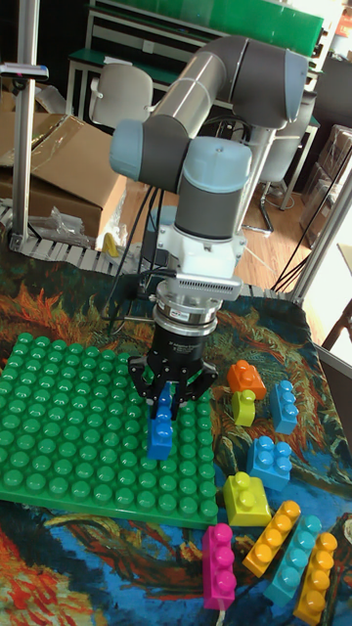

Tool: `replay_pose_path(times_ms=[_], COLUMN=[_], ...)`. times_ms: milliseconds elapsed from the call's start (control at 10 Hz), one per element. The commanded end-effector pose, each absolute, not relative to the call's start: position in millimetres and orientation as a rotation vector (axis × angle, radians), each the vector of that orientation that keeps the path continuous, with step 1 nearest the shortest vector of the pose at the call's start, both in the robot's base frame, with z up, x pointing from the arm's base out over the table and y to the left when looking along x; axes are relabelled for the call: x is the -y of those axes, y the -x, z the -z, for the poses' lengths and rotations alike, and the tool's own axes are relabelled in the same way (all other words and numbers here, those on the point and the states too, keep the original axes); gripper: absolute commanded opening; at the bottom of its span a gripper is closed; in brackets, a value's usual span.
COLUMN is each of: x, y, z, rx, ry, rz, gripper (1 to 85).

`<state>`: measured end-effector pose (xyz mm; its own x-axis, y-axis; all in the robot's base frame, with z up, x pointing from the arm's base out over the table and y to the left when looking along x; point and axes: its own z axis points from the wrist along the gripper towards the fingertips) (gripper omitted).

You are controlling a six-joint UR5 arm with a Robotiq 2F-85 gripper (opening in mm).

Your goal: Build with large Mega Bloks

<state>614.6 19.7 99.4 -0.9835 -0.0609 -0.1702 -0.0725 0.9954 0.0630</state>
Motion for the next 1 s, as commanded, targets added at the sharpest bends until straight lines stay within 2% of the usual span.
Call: replay_pose_path(times_ms=[0,400,600,900], x=[-25.5,-23.2,-11.9,-4.8], y=[-621.9,-619.6,-619.6,-618.3], z=[-102.7,-102.0,-100.0,-90.3], rx=[-2.939,-2.951,-2.951,-2.944], ry=[0.053,0.017,0.026,0.044], rz=[-0.155,-0.146,-0.093,-0.111], gripper=[1.3,1.3,1.3,1.3])
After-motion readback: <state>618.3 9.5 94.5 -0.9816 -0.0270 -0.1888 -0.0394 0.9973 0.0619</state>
